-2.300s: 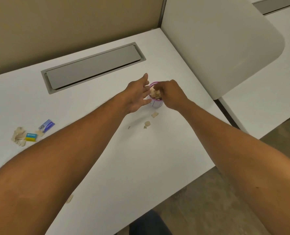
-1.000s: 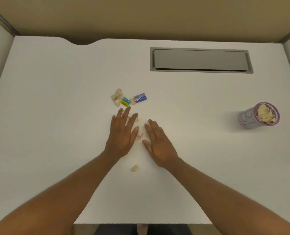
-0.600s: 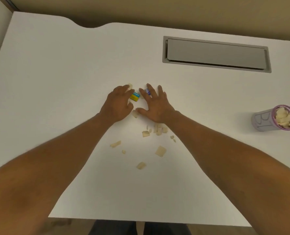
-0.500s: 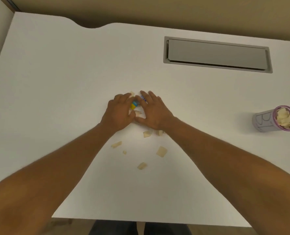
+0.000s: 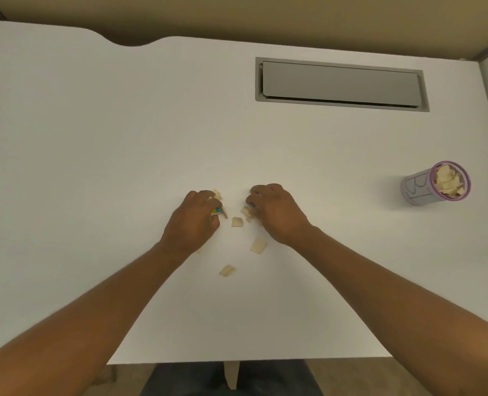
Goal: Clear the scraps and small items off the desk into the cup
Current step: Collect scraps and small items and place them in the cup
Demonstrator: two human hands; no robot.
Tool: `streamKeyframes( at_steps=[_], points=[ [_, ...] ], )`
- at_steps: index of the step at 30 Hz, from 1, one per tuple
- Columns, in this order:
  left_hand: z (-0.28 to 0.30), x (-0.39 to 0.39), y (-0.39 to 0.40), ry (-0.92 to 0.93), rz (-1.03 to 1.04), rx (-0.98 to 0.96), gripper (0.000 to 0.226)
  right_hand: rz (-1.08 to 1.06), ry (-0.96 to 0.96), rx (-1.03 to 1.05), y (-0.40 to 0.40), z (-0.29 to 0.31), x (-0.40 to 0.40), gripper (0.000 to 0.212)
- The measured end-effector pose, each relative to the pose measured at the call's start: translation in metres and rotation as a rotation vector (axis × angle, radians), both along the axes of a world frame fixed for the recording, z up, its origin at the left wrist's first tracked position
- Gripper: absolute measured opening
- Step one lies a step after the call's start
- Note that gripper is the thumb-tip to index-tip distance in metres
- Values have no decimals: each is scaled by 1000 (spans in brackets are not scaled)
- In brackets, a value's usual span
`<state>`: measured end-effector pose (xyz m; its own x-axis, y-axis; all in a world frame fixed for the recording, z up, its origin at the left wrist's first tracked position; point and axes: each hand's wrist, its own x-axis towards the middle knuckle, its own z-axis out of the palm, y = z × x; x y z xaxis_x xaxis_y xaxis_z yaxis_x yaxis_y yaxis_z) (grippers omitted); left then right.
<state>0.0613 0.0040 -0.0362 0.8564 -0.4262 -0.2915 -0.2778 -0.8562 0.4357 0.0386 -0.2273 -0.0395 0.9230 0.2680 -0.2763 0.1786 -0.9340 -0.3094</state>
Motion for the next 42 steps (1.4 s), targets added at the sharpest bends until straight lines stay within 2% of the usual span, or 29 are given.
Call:
streamKeyframes(
  at_steps=[3, 6, 7, 9, 12, 16, 20, 23, 26, 30, 32, 34, 36, 38, 42],
  points=[
    [3, -10, 5, 8, -72, -22, 56, 4, 125, -11, -8, 9, -23, 55],
    [7, -30, 10, 12, -174, 148, 100, 88, 200, -154, -4, 8, -46, 95],
    [7, -37, 11, 14, -215, 206, 109, 108, 191, -198, -3, 7, -51, 100],
    [5, -49, 11, 2, -277, 297, 113, 116, 152, -252, 1, 5, -58, 96],
    [2, -54, 5, -23, -260, 335, 96, 78, 104, -208, 6, 2, -64, 73],
    [-4, -51, -7, -93, -176, 180, 50, 15, 87, -106, 10, 4, -68, 55],
    [-9, -45, -17, -85, -189, 117, 25, -15, 45, -98, 10, 2, -61, 42],
    [-10, -42, -26, -41, -67, -10, 19, -53, -3, -48, 10, -2, -58, 39],
    [-1, -43, -41, 14, 155, -213, 18, -227, -49, 98, 6, 1, -59, 41],
    [20, -40, -78, 83, 304, -326, 31, -702, -98, 485, -12, 16, -64, 34],
    [34, -37, -100, 190, 411, -476, 34, -1039, -67, 717, -27, 25, -62, 26],
    [46, -35, -126, 336, 538, -633, 32, -1266, -4, 872, -48, 34, -61, 16],
    [53, -32, -157, 412, 601, -677, 24, -1334, 12, 949, -74, 45, -64, 20],
    [58, -30, -190, 485, 605, -697, 15, -1332, -50, 968, -106, 60, -70, 27],
    [76, -31, -263, 634, 528, -769, 11, -1299, -234, 847, -189, 96, -87, 29]
  ],
)
